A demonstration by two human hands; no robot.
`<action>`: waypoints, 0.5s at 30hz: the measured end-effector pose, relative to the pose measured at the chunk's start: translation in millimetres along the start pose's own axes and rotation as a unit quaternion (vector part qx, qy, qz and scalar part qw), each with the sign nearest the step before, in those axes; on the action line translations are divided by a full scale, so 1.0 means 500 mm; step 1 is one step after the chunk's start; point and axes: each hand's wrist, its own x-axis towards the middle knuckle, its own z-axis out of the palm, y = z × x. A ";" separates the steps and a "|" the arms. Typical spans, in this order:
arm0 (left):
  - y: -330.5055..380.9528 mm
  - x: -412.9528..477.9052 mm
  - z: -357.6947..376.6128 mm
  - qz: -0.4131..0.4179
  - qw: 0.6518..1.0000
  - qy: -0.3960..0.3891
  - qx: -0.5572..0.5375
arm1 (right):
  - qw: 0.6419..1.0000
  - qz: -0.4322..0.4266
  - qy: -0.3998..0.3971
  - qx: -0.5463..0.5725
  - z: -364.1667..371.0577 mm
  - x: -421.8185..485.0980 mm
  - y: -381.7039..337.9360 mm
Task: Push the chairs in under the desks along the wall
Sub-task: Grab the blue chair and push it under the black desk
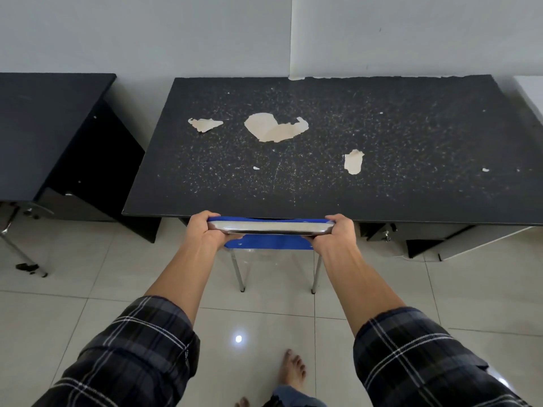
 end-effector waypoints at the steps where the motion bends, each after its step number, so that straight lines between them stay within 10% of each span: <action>1: 0.004 0.002 0.005 -0.001 1.000 0.001 -0.002 | 1.000 0.002 0.002 -0.003 0.006 0.002 -0.003; 15: -0.010 0.012 -0.015 0.002 1.000 -0.007 -0.003 | 0.999 -0.016 0.012 -0.036 -0.008 -0.012 0.002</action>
